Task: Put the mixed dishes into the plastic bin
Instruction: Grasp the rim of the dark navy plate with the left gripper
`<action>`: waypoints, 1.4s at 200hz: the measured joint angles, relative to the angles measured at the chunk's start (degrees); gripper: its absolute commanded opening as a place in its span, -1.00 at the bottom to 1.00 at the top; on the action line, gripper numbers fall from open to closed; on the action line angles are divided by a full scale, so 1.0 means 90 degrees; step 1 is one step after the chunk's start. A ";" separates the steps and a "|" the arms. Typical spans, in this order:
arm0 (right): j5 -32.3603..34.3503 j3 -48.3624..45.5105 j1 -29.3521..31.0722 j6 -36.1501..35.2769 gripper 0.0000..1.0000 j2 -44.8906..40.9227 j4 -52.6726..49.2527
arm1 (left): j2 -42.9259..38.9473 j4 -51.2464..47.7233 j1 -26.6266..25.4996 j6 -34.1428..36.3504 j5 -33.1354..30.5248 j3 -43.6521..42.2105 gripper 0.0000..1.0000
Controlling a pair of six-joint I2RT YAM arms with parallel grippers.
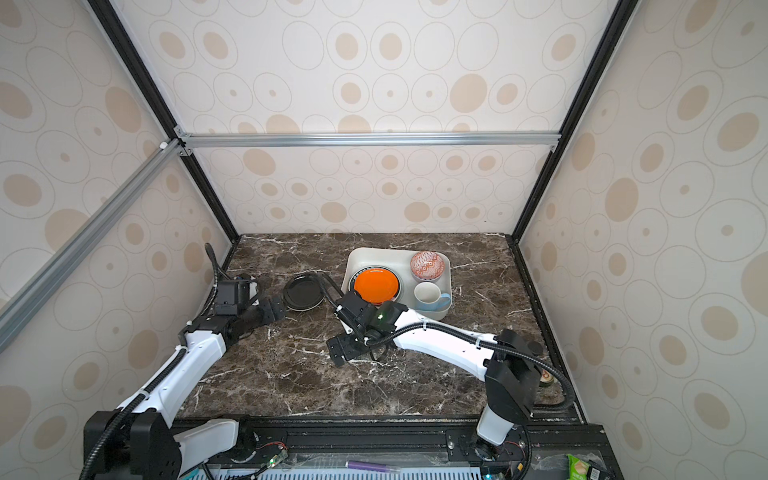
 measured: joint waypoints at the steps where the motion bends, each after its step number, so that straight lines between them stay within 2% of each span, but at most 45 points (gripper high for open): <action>1: -0.0007 0.0015 0.0000 -0.0007 0.99 0.0017 0.0005 | 0.0000 0.0000 0.0010 0.0000 -0.0002 -0.0005 0.98; 91: -0.0430 0.1197 -0.0163 -0.0554 0.99 0.1557 0.0189 | 0.0328 0.0189 0.1013 0.0034 0.0253 -0.0046 0.98; 125: -0.0602 0.1557 -0.0357 -0.0687 0.99 0.1880 0.0192 | 0.0328 0.0204 0.1086 0.0036 0.0299 -0.0046 0.98; 194: -0.0782 0.1736 -0.0544 -0.0704 0.99 0.1904 0.0279 | 0.0391 0.0381 0.1088 0.0051 0.0542 -0.0100 0.96; 234: -0.0775 0.1727 -0.0544 -0.0639 0.99 0.1902 0.0347 | 0.1180 0.0527 0.1086 -0.0017 0.0850 0.0109 0.75; 280: -0.0784 0.1574 -0.0576 -0.0629 0.99 0.1877 0.0498 | 0.2438 0.0454 0.0947 -0.0027 0.0840 0.1496 0.59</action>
